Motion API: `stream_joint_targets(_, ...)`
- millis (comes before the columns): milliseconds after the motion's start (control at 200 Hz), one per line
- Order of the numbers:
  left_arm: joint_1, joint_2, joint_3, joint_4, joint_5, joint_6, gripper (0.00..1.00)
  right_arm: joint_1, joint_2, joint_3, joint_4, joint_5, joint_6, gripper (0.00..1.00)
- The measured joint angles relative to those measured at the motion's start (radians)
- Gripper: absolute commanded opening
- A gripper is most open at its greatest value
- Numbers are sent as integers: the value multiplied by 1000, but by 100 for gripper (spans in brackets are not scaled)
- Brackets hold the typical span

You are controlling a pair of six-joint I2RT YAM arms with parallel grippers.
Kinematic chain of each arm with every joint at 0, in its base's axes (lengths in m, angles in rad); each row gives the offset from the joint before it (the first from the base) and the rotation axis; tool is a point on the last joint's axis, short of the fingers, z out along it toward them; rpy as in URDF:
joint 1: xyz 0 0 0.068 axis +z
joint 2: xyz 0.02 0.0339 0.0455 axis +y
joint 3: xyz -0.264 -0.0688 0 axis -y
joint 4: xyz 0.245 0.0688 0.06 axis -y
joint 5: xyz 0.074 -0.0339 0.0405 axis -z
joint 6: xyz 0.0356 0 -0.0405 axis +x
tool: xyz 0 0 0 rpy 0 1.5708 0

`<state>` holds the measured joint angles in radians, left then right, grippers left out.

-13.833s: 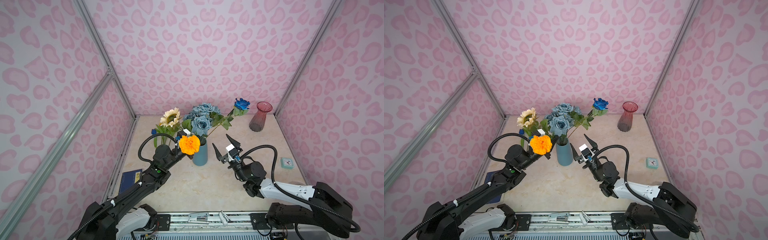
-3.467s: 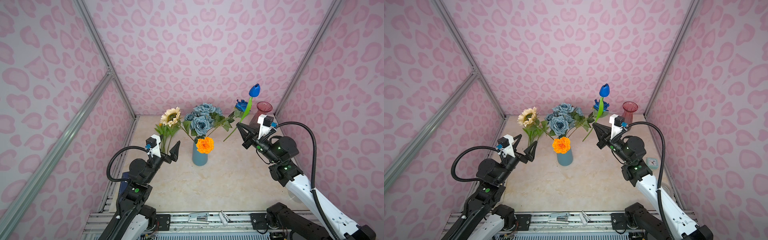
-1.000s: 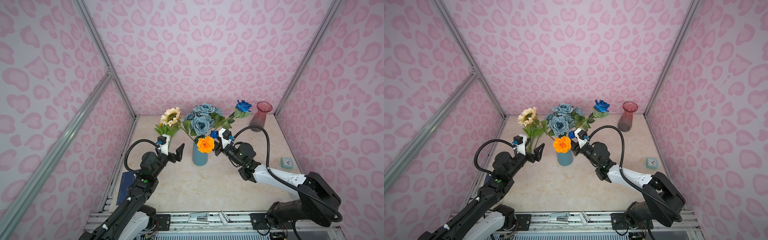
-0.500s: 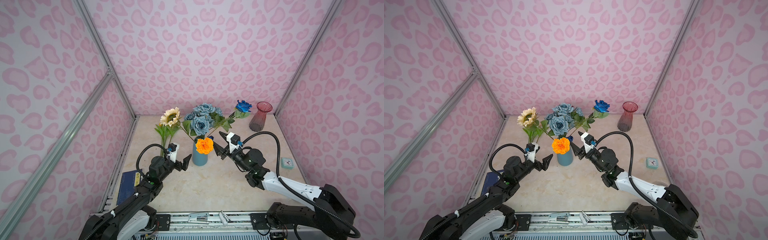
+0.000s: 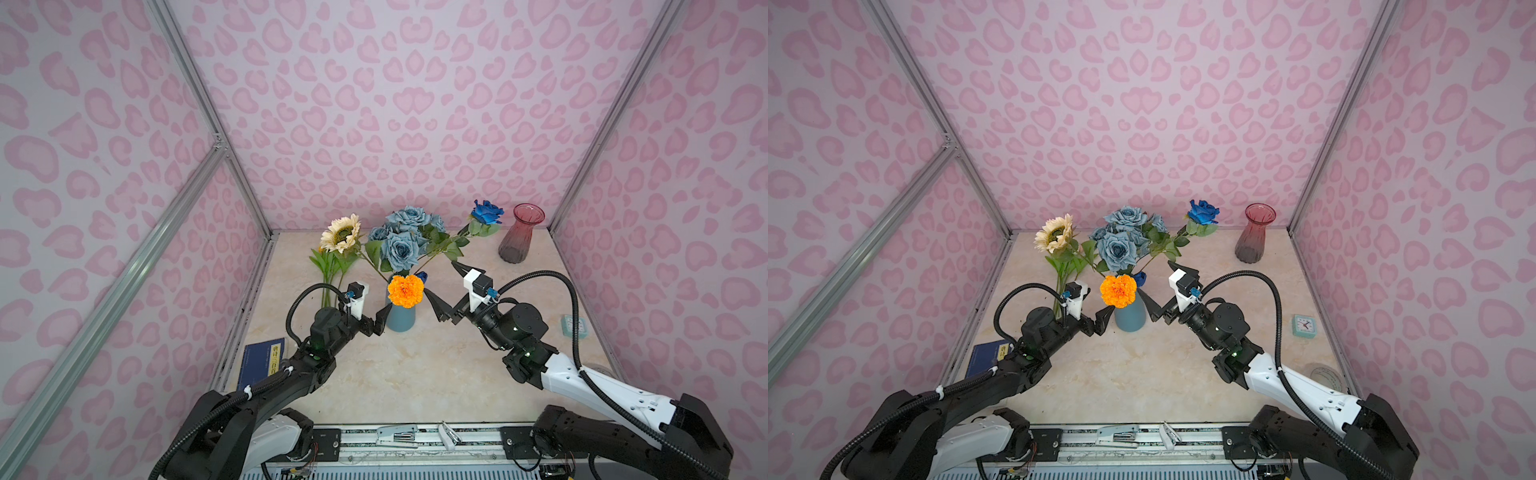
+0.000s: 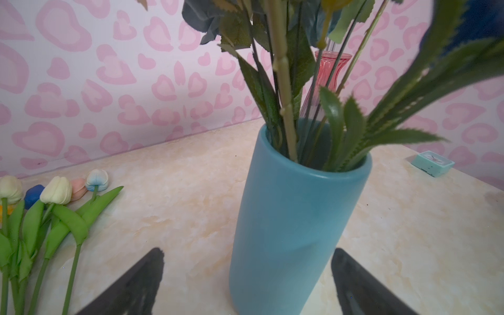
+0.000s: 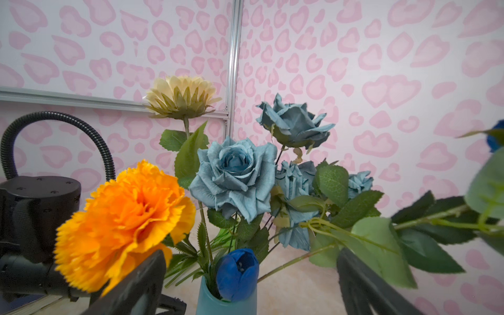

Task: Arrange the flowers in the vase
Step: 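Open the right gripper and withdraw it while the left gripper moves to the vase, then close the left gripper around the teal vase body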

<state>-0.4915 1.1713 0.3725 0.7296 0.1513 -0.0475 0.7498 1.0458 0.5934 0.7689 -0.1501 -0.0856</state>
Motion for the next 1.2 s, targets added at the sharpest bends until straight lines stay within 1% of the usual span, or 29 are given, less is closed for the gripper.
stream_joint_targets(170, -6, 45, 19, 15, 12, 6, 97, -7, -44, 47, -37, -2, 8, 97)
stream_joint_targets(320, -12, 104, 60, 51, 44, 14, 97, -16, -73, 74, -58, -15, 23, 97)
stream_joint_targets(545, -16, 222, 149, 112, 80, 21, 97, -43, -97, 53, -47, -18, 47, 97)
stream_joint_targets(665, -16, 269, 171, 145, 103, 16, 97, -58, -109, 47, -44, -14, 53, 97)
stream_joint_targets(855, -14, 268, 172, 180, 142, 2, 97, -64, -111, 19, -6, -10, 56, 96)
stream_joint_targets(1090, -17, 198, 127, 182, 175, -2, 97, -72, -87, -28, 16, 16, 72, 96)
stream_joint_targets(1200, -16, 196, 113, 181, 196, -10, 97, -72, -89, -35, 27, 25, 75, 96)
